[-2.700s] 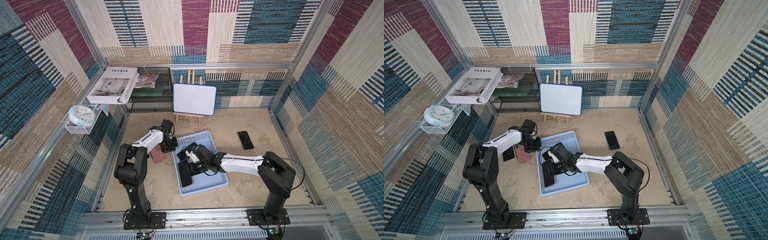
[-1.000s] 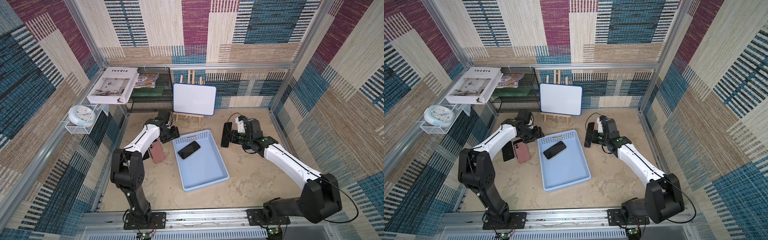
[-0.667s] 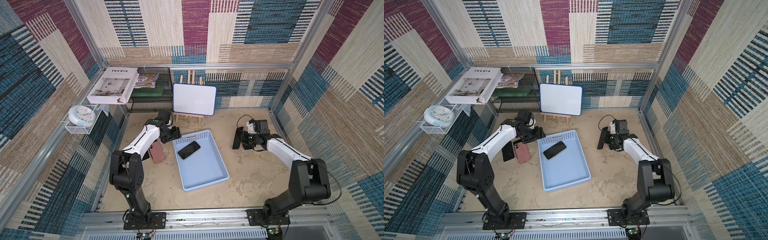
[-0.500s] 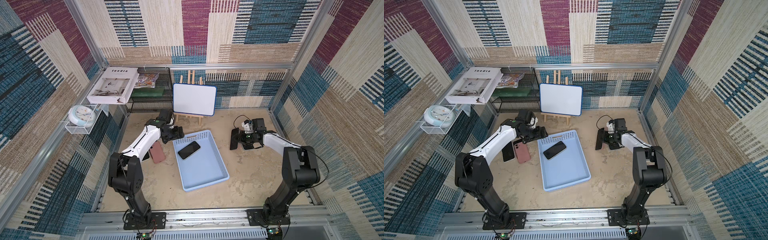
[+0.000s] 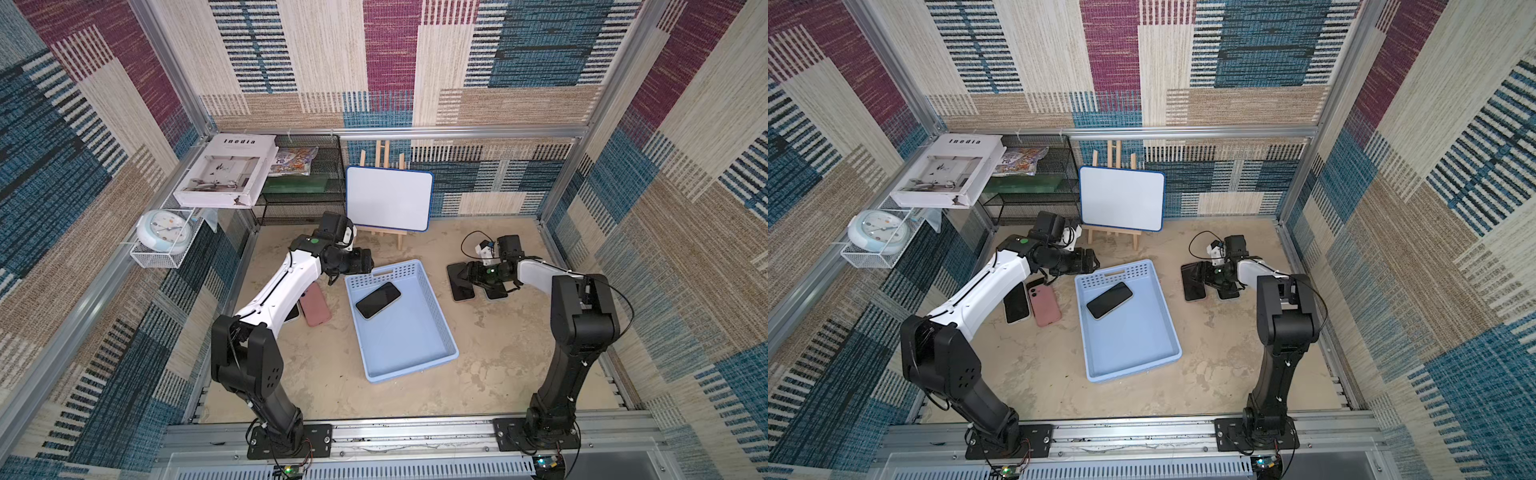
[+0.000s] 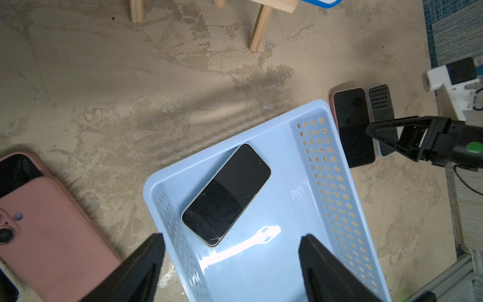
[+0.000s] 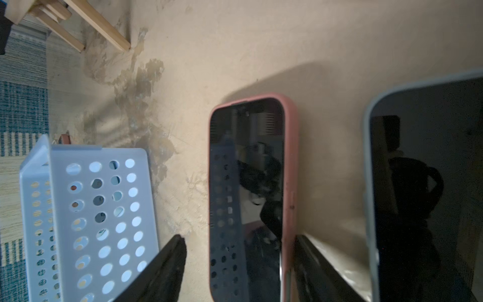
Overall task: Take the phone out of the storage box
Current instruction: Place the phone at the center of the board.
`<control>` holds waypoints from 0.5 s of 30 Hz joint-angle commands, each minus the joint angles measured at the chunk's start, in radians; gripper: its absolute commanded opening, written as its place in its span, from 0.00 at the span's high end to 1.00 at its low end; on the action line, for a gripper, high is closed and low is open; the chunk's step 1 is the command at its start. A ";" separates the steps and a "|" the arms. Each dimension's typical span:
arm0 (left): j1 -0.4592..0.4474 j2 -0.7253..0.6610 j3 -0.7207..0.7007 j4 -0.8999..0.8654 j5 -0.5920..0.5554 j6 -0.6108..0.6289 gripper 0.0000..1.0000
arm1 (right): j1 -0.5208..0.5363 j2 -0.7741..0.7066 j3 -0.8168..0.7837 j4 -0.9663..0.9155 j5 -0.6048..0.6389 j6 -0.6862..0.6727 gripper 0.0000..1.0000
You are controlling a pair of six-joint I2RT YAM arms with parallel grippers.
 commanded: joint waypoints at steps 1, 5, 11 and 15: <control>-0.022 -0.010 0.013 -0.011 0.033 0.080 0.14 | -0.001 -0.065 -0.012 0.001 0.154 -0.007 0.26; -0.075 -0.024 0.022 -0.029 0.002 0.193 0.13 | 0.016 -0.214 -0.056 -0.031 0.419 -0.033 0.23; -0.120 0.011 0.084 -0.127 -0.014 0.316 0.09 | 0.092 -0.458 -0.161 0.030 0.353 -0.091 0.20; -0.149 0.033 0.091 -0.136 0.017 0.442 0.00 | 0.207 -0.453 -0.156 -0.005 0.202 -0.144 0.18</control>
